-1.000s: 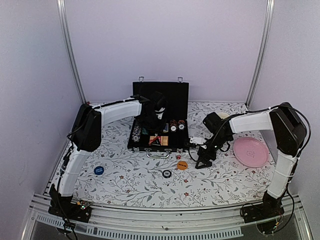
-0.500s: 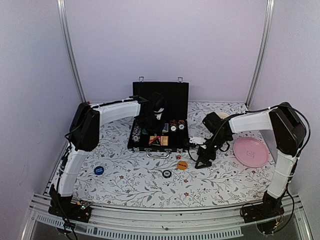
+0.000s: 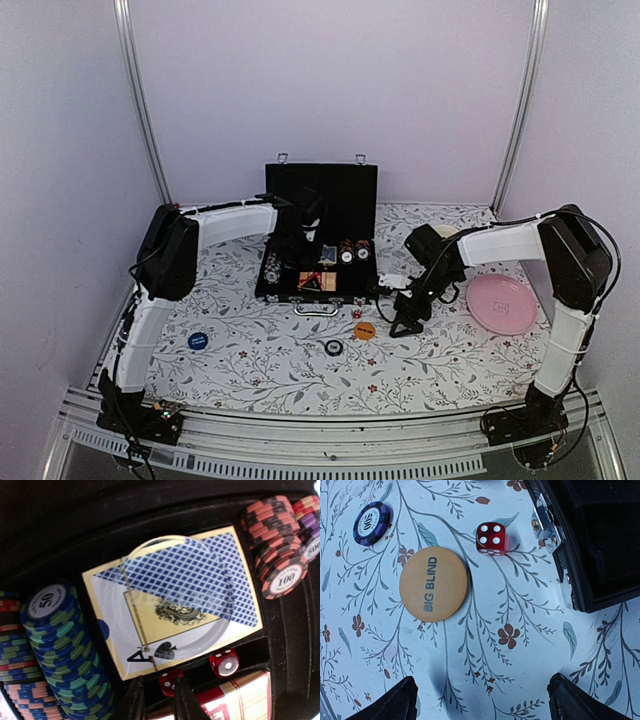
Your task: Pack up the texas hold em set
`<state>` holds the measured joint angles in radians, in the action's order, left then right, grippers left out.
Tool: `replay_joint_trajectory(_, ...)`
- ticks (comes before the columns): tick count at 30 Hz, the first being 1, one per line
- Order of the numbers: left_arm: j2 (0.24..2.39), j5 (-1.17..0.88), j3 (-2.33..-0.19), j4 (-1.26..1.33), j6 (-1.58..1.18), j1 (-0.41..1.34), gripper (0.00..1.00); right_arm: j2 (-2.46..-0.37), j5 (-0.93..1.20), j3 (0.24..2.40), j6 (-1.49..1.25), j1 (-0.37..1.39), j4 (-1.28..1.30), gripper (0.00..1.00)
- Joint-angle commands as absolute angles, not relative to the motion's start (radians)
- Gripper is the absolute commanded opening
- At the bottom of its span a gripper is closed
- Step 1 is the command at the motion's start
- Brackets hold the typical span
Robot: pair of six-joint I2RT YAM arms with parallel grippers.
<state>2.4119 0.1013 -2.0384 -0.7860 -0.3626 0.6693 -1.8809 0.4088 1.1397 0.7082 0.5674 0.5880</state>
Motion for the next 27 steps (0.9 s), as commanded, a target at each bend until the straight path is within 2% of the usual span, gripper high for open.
replay_joint_trajectory(1,2.378,0.156,-2.0,-0.779,-0.371,0.645,0.23,-1.929,0.394,1.135,0.707,0.577,0.623,0.91)
replay_joint_trajectory(12,2.244,0.079,-1.974,-0.715,-0.313,0.688,0.29,-1.937,0.396,1.14,0.706,0.584,0.626,0.91)
replay_joint_trajectory(17,2.13,0.052,-1.865,-0.691,-0.267,0.722,0.3,-1.931,0.4,1.143,0.704,0.585,0.626,0.91)
replay_joint_trajectory(27,1.815,0.021,-1.511,-0.62,-0.236,0.752,0.32,-1.853,0.456,1.197,0.697,0.651,0.615,0.74)
